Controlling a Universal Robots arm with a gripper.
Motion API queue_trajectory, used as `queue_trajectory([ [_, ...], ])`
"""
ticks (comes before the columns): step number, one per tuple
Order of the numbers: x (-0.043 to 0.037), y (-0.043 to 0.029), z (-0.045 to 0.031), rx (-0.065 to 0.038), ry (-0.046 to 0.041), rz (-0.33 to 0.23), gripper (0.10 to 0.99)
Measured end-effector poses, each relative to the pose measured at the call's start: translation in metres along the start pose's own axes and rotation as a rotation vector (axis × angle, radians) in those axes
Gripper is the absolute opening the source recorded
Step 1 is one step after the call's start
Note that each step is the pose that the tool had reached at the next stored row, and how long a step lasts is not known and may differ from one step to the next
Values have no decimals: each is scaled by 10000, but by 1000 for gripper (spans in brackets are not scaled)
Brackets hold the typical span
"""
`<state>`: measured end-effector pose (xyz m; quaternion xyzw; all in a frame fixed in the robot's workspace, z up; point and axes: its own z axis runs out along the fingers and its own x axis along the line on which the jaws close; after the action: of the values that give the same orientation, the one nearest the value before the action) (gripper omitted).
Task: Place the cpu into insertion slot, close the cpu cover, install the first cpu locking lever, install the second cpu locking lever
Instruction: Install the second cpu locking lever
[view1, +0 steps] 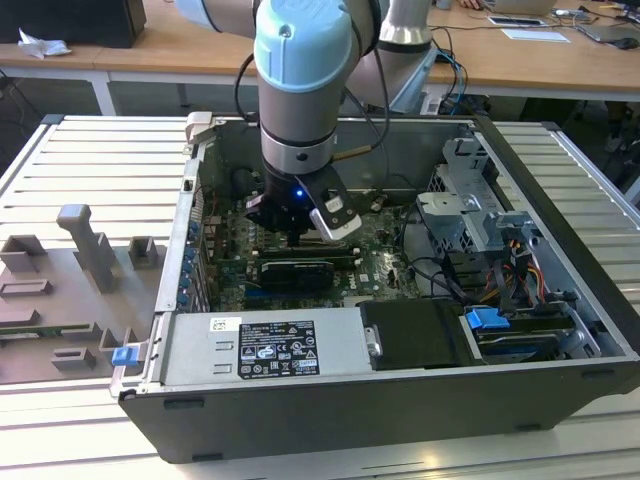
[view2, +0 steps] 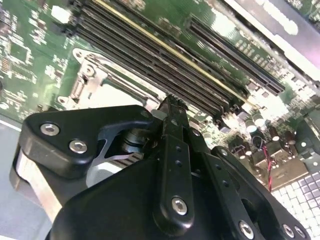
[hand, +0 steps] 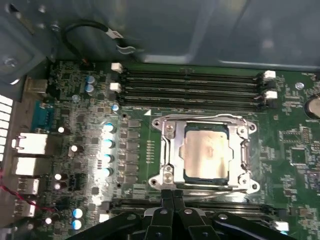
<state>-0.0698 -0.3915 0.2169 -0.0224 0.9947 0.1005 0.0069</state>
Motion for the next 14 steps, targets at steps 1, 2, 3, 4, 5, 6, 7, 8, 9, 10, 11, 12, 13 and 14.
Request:
queue_trajectory([
  [1, 18, -1, 11, -77, 8, -52, 106],
  [2, 23, -3, 15, -138, 11, -79, 106],
  [3, 24, -5, 16, -155, 10, -84, 106],
  [4, 25, -10, 16, -168, 10, -85, 106],
  [5, 27, -19, 15, -191, 8, -85, 106],
  [6, 27, -20, 15, -197, 8, -84, 106],
  [7, 27, -20, 15, -200, 8, -84, 106],
  [8, 27, -20, 15, -201, 8, -85, 106],
  [9, 27, -20, 15, -201, 8, -85, 106],
  [10, 27, -20, 15, -201, 8, -85, 106],
  [11, 27, -21, 15, -201, 8, -85, 106],
  [12, 28, -21, 16, -202, 8, -86, 106],
  [13, 28, -21, 16, -202, 9, -87, 106],
  [14, 28, -21, 16, -202, 8, -86, 106],
])
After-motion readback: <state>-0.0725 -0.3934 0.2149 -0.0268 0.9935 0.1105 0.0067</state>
